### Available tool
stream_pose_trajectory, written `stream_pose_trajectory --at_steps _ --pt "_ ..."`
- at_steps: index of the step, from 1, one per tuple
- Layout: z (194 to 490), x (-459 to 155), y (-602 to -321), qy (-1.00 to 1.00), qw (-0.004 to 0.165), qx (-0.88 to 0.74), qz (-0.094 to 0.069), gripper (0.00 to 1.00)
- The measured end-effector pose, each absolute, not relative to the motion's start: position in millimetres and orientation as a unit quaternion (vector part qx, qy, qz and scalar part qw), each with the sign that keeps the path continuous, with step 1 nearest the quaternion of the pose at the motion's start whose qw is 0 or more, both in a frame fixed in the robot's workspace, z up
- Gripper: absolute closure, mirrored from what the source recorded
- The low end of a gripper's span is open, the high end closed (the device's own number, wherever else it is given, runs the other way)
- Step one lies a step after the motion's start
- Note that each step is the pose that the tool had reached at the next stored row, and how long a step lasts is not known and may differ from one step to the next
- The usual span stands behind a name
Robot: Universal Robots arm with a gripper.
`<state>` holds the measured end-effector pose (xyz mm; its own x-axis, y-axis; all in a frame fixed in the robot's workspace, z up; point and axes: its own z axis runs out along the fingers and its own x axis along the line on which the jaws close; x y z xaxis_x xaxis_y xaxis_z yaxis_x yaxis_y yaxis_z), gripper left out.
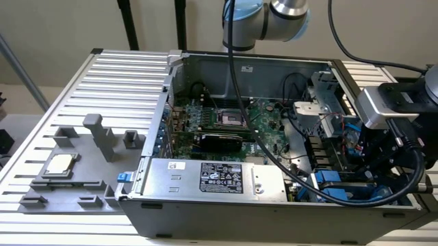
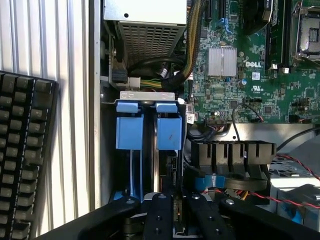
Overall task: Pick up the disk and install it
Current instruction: 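Insert the first disk wire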
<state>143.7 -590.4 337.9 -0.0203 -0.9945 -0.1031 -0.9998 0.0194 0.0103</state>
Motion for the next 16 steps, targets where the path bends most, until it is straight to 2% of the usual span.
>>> stream_pose_trajectory --at_steps 16 --pt "334.8 144.8 -590.1 0.714 0.033 -0.699 0.039 0.84"
